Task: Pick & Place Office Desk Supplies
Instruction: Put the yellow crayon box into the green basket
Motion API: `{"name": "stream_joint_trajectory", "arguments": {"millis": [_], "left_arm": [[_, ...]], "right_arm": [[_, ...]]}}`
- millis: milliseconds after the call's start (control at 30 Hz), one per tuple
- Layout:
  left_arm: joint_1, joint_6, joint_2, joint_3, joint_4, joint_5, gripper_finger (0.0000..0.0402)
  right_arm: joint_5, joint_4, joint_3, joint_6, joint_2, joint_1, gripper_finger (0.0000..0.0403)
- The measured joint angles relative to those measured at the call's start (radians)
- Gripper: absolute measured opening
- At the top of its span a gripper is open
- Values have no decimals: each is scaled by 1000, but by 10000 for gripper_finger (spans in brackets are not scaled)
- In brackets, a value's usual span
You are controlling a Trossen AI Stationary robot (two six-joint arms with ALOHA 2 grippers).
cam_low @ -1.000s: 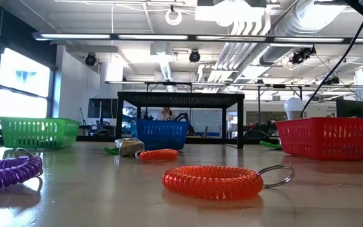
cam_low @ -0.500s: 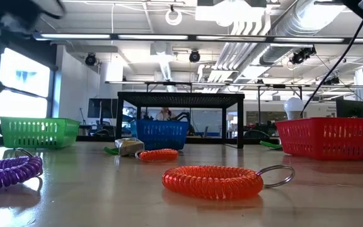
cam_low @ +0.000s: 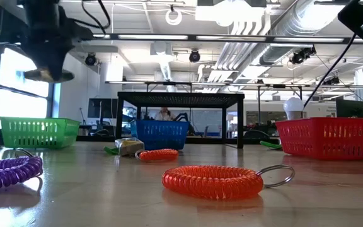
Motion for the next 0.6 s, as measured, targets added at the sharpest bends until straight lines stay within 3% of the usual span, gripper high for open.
{"name": "stream_joint_trajectory", "arguments": {"millis": [267,600], "left_arm": [[205,92,99,-2,7,62,85],[253,243,197,-3,-17,61,85]], "right_arm": [[-3,8,0,9,0,2,187],[-3,11,0,14,0,2,187]]}}
